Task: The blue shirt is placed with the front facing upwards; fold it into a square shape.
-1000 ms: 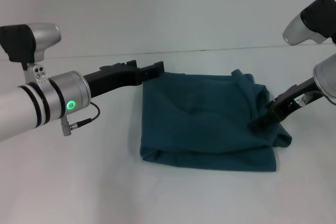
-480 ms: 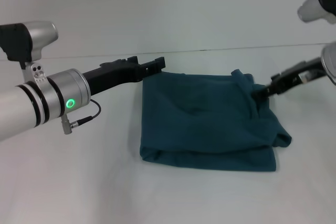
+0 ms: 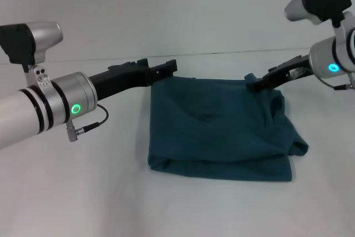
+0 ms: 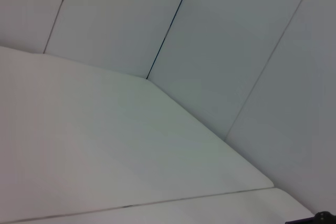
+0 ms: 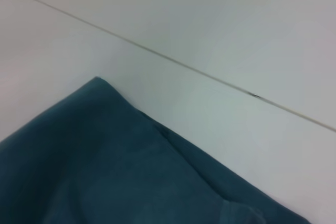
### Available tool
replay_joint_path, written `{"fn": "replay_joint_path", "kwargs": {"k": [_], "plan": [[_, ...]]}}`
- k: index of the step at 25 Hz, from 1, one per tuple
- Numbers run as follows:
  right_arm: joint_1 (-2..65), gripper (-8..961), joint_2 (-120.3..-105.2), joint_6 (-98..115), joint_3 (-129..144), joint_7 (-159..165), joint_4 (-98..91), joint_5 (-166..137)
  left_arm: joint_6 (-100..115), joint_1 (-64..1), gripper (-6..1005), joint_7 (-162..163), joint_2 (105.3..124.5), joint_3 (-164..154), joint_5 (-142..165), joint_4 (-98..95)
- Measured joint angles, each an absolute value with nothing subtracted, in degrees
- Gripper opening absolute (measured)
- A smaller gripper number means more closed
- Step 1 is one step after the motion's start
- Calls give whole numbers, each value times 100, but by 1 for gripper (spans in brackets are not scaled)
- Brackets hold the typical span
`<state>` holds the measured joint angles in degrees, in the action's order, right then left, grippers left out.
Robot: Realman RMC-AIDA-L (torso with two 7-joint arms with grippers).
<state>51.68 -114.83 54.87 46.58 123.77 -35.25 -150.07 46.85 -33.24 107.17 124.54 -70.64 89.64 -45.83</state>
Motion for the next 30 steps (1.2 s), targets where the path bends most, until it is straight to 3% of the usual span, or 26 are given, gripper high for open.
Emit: {"fn": "replay_joint_path", "kwargs": {"k": [7, 12, 23, 30], "plan": [[5138, 826, -11533, 5166, 4659, 12370, -3406, -14997, 4703, -3323, 862, 10643, 12454, -7057, 8951, -4583], [5134, 715, -11583, 5017, 4654, 12386, -3340, -14994, 4702, -3329, 862, 10630, 12454, -7057, 8948, -4577], [5176, 272, -11688, 4686, 4654, 12408, -3205, -14993, 4694, -3310, 862, 10462, 12454, -7055, 8736, -4537], [5187, 81, -11698, 4518, 4658, 12467, -3126, -15003, 4696, -3302, 862, 10415, 12454, -7048, 8671, -4537]]}}
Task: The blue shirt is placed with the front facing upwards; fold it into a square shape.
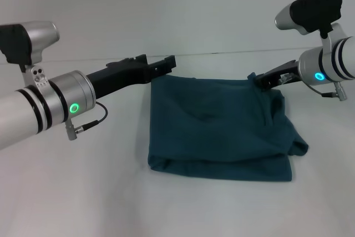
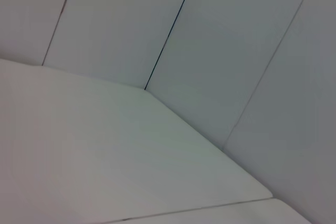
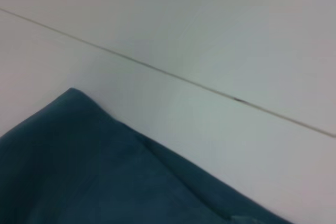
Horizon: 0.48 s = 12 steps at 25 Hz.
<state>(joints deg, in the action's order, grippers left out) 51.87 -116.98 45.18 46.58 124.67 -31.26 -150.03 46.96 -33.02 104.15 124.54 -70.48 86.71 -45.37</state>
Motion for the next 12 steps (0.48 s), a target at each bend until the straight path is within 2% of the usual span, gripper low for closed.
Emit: {"fn": "replay_joint_path", "kwargs": {"k": [7, 12], "plan": [[5103, 15, -11628, 4235, 4645, 12476, -3097, -15036, 4708, -3303, 862, 10392, 12454, -7048, 8521, -4575], [5058, 18, -11551, 3988, 4655, 12480, -2915, -15052, 4734, -3302, 862, 10356, 12454, -7049, 8483, -4579]]}}
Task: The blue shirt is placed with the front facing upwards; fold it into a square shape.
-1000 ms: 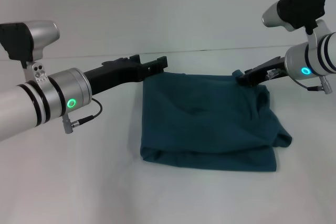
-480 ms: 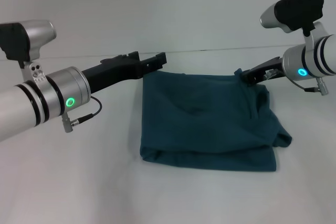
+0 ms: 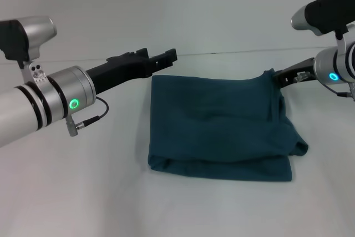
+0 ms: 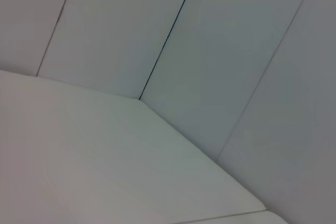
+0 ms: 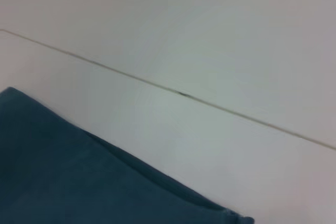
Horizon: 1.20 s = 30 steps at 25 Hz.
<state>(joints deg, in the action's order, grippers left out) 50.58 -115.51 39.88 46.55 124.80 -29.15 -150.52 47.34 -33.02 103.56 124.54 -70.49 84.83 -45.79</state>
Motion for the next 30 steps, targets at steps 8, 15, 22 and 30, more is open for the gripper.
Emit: {"fn": "replay_joint_path", "kwargs": {"k": [8, 15, 22, 30], "plan": [[5050, 23, -11513, 3517, 4660, 12468, -2693, -15205, 4819, -3306, 862, 10340, 12454, -7049, 8357, -4578], [5103, 27, -11576, 3226, 4779, 12442, -2646, -15266, 4821, -3320, 862, 10322, 12454, -7041, 8357, -4587], [5078, 31, -11665, 3052, 4805, 12482, -2719, -15263, 4830, -3307, 862, 10319, 12454, -7040, 8357, -4589], [5040, 239, -11601, 3781, 4755, 12884, -3425, -15231, 4845, -3304, 862, 10318, 12448, -6918, 8358, -4597]]}}
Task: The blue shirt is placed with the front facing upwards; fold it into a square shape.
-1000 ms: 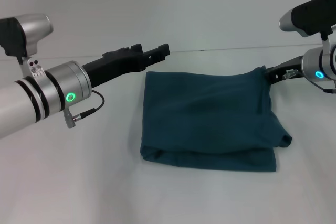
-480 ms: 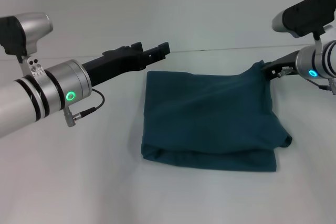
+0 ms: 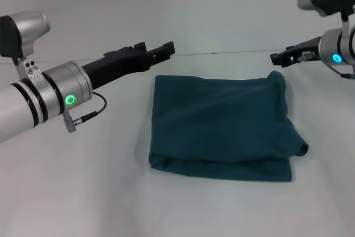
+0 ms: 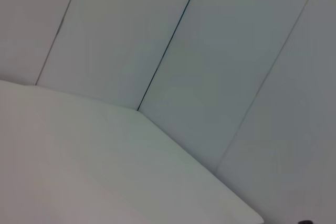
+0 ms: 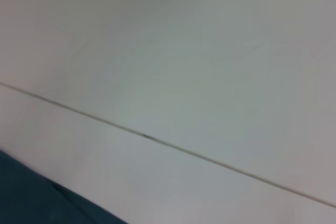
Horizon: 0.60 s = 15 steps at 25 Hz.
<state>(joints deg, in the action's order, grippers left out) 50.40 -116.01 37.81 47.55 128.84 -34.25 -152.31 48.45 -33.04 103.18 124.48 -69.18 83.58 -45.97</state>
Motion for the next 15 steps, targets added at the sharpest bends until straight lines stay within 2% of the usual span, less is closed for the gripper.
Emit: {"fn": "replay_joint_path", "kwargs": {"k": [11, 15], "plan": [[4831, 726, -11409, 6578, 4646, 13588, -4632, -15232, 4844, -3304, 861, 10318, 12438, -6846, 8359, -4615], [4672, 869, -11331, 7664, 4343, 13676, -5175, -15221, 4855, -3298, 861, 10318, 12436, -6765, 8359, -4615]]}}
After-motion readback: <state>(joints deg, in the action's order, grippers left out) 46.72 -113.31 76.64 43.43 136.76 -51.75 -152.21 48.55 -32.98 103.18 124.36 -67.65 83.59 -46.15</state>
